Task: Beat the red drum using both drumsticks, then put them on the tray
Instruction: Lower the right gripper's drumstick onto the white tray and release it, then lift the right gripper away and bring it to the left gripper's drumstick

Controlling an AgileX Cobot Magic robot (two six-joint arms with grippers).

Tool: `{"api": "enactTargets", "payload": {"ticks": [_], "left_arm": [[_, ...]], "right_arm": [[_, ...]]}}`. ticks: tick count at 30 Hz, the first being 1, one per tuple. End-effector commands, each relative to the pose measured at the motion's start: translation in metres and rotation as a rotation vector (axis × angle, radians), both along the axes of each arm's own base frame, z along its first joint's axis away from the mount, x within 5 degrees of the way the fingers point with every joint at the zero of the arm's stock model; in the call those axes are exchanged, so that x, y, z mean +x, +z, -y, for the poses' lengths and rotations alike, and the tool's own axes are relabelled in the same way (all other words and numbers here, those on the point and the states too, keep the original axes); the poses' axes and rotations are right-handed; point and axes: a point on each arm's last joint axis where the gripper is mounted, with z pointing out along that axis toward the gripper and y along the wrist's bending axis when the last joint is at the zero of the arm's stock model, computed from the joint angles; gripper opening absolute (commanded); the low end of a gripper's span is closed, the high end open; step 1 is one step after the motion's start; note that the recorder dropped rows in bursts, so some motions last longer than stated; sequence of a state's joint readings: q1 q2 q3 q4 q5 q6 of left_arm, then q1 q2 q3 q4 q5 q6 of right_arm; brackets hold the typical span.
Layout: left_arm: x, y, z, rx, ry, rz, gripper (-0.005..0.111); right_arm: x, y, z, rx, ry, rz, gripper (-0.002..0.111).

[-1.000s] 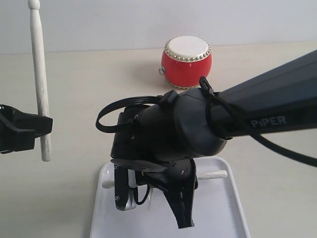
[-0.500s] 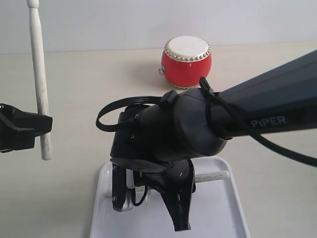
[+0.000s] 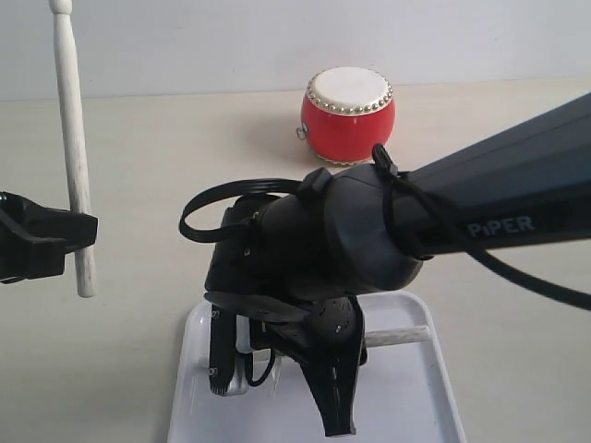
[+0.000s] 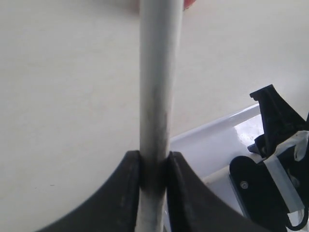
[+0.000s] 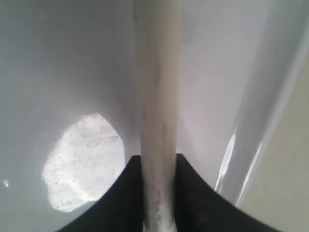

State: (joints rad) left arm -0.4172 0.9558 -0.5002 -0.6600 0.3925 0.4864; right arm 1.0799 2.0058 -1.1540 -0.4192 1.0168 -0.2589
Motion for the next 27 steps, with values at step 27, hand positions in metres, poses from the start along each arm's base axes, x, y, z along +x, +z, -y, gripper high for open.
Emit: {"api": "enactTargets", "payload": {"ticks": [27], "left_arm": [[-0.006,-0.001,0.007,-0.197,0.065,-0.141,0.000]], "right_arm": [[-0.026,0.047,0.017,0.316,-0.459,0.031,0.042]]}}
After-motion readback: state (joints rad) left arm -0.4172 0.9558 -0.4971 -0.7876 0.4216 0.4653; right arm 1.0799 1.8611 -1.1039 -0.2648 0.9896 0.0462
